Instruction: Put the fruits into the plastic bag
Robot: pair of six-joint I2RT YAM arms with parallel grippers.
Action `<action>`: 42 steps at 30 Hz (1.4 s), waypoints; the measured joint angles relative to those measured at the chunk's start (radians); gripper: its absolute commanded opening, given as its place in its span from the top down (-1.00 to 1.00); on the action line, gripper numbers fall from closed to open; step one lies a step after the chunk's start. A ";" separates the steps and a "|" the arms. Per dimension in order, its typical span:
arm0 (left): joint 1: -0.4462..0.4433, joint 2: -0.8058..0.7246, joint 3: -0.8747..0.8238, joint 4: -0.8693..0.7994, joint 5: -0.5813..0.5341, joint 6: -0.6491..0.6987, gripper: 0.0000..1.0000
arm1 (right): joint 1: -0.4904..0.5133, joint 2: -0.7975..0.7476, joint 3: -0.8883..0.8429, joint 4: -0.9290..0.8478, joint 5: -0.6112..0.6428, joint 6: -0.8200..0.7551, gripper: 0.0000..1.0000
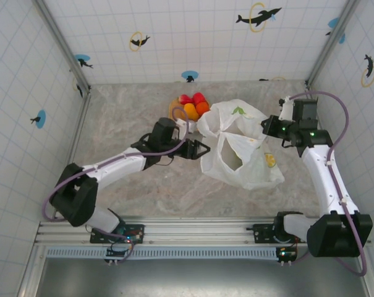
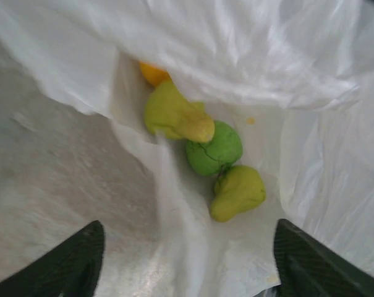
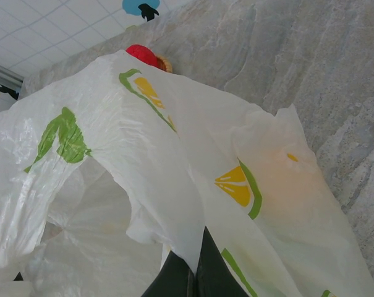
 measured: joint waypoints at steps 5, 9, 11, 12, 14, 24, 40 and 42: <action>0.115 -0.100 -0.003 0.013 -0.010 0.018 -0.66 | 0.000 0.002 0.000 0.002 -0.013 0.000 1.00; 0.197 -0.093 -0.002 0.031 -0.098 -0.020 -0.70 | 0.000 0.002 0.000 0.012 -0.029 0.000 1.00; 0.224 -0.052 0.011 0.031 -0.145 -0.045 -0.74 | 0.000 0.002 0.000 0.016 -0.031 0.001 1.00; 0.232 -0.018 0.027 0.029 -0.172 -0.058 -0.76 | 0.000 0.002 0.000 0.019 -0.033 0.001 1.00; 0.234 0.060 0.074 0.023 -0.212 -0.069 -0.78 | 0.000 0.002 0.000 0.026 -0.037 0.004 1.00; 0.256 0.422 0.303 0.046 -0.302 -0.100 -0.84 | 0.000 0.002 -0.002 0.037 -0.053 0.008 1.00; 0.262 0.702 0.523 0.128 -0.312 -0.165 -0.87 | -0.001 0.002 -0.031 0.045 -0.060 0.008 1.00; 0.262 0.723 0.549 0.127 -0.309 -0.167 -0.87 | -0.001 0.002 -0.031 0.045 -0.060 0.008 1.00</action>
